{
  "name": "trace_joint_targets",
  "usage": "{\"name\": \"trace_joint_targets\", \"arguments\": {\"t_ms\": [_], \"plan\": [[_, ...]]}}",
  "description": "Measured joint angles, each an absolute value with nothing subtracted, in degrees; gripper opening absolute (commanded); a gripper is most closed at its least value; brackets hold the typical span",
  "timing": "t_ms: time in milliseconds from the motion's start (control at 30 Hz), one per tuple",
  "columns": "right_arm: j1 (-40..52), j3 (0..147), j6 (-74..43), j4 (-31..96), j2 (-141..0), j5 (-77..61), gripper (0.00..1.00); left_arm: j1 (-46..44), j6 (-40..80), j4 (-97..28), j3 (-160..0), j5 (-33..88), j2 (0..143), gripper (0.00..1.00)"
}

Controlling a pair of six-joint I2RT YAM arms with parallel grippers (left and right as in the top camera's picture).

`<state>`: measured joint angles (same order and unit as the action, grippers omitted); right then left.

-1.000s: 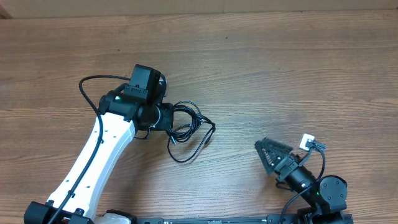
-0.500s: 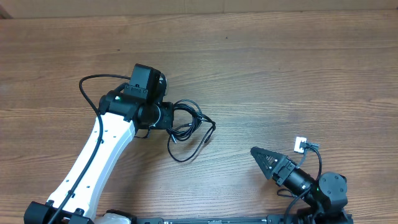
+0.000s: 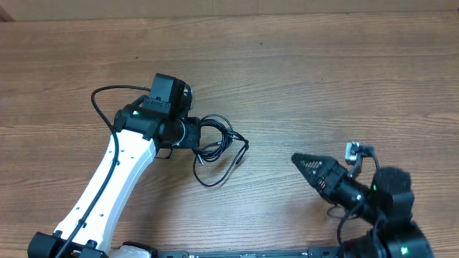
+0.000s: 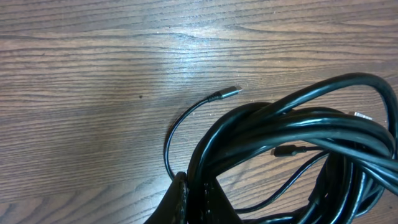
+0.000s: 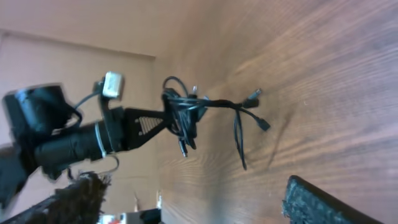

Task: Untangle cables
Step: 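Move the right gripper toward the cable bundle held by the left gripper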

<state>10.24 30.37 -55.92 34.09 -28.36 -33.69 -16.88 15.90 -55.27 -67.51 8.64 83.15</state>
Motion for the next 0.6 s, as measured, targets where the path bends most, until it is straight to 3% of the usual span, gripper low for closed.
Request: {"name": "trace_joint_targets", "arguments": {"t_ms": [133,167,200,400,600], "plan": [[10.2,36.3,-55.2,38.7,-35.9,-33.6,0.88,-16.9,15.9,-55.3,-67.5,8.6,83.2,0.04],[10.3,37.9,-54.9,40.1,-37.7,-33.6,0.99,-16.9,15.9,-55.3,-67.5,8.6,83.2,0.04],[10.4,39.0,-54.8,40.8,-38.9,-33.7,1.00,-16.9,15.9,-55.3,-67.5,8.6,83.2,0.04],[16.4,41.5,-57.6,41.1,-42.4,-34.1,1.00,-16.9,15.9,-55.2,-67.5,8.6,83.2,0.04],[26.2,41.5,-68.0,39.1,-45.0,-29.9,1.00,-16.9,15.9,-54.7,-67.5,8.6,83.2,0.04]]}}
